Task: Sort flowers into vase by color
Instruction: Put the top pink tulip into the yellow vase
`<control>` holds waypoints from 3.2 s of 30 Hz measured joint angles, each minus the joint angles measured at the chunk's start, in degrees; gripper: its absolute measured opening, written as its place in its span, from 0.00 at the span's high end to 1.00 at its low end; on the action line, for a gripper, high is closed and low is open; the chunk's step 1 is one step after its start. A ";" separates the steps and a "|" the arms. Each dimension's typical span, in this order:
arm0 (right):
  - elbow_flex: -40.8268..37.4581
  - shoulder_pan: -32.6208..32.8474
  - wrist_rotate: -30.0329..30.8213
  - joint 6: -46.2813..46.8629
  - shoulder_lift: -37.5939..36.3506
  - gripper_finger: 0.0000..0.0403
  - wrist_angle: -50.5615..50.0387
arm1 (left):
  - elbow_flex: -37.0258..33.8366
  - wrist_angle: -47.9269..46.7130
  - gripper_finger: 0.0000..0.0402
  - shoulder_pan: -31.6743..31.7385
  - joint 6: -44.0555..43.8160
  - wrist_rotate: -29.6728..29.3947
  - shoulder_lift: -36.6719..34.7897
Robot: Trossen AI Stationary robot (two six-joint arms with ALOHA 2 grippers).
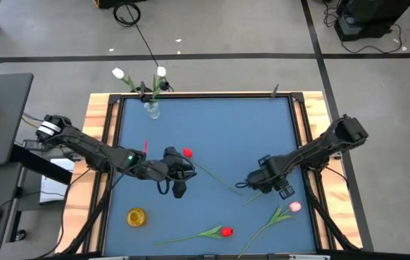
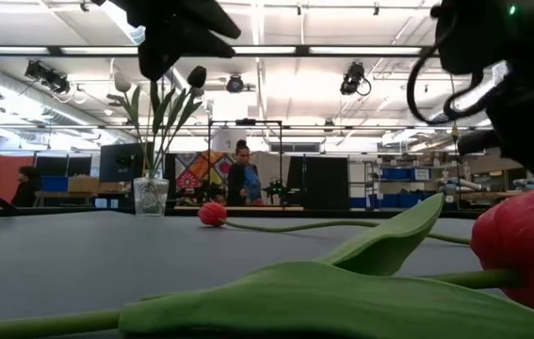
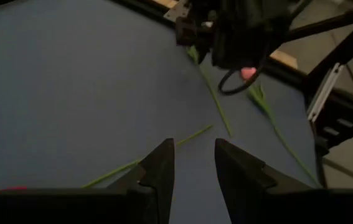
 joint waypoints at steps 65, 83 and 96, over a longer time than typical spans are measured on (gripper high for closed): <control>13.21 -29.30 -54.04 100.36 7.14 0.94 69.32 | -0.05 1.85 0.70 1.31 57.62 -0.24 -1.40; 13.22 -26.50 -50.56 115.77 7.05 0.94 81.79 | -0.05 8.83 0.72 4.91 68.05 2.04 2.32; 13.22 -26.78 -42.05 103.10 6.79 0.75 81.15 | -0.05 7.22 0.98 4.91 65.35 2.96 2.05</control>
